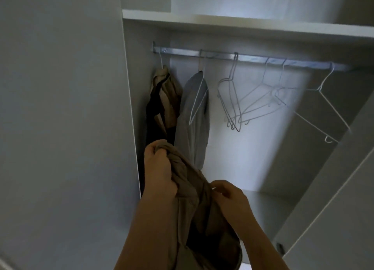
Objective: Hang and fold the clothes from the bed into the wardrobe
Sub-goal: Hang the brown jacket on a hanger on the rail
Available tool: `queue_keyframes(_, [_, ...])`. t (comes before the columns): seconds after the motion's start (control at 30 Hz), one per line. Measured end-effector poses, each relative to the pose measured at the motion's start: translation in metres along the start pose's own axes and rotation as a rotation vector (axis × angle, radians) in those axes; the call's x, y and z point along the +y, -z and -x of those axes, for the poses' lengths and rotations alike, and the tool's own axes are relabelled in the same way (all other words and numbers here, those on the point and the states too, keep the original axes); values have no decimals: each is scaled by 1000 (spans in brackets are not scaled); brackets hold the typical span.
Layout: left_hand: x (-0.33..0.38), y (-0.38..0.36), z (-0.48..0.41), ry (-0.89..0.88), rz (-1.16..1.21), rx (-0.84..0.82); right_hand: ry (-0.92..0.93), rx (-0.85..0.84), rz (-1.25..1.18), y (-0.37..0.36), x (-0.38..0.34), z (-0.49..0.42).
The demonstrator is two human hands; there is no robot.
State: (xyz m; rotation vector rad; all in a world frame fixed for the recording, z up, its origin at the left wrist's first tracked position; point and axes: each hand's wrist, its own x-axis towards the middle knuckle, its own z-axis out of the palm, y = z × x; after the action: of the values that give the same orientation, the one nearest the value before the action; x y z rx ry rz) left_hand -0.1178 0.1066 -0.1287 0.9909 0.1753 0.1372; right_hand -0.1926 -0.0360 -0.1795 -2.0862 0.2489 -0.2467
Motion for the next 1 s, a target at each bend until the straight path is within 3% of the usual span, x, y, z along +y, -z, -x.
queue_keyframes(0.43, [37,-40,-151,-13,-24,-52,43,167,-176,-45,-68,-177])
queue_keyframes(0.63, [50,-71,-192,-34,21,-26,45,133,-233,-41,-79,-250])
queue_keyframes(0.8, [50,-98,-221,-37,37,2,-58,65,-262,-42,-82,-300])
queue_keyframes(1.0, [36,-112,-245,16,47,54,-283,-88,-775,-50,-92,-334])
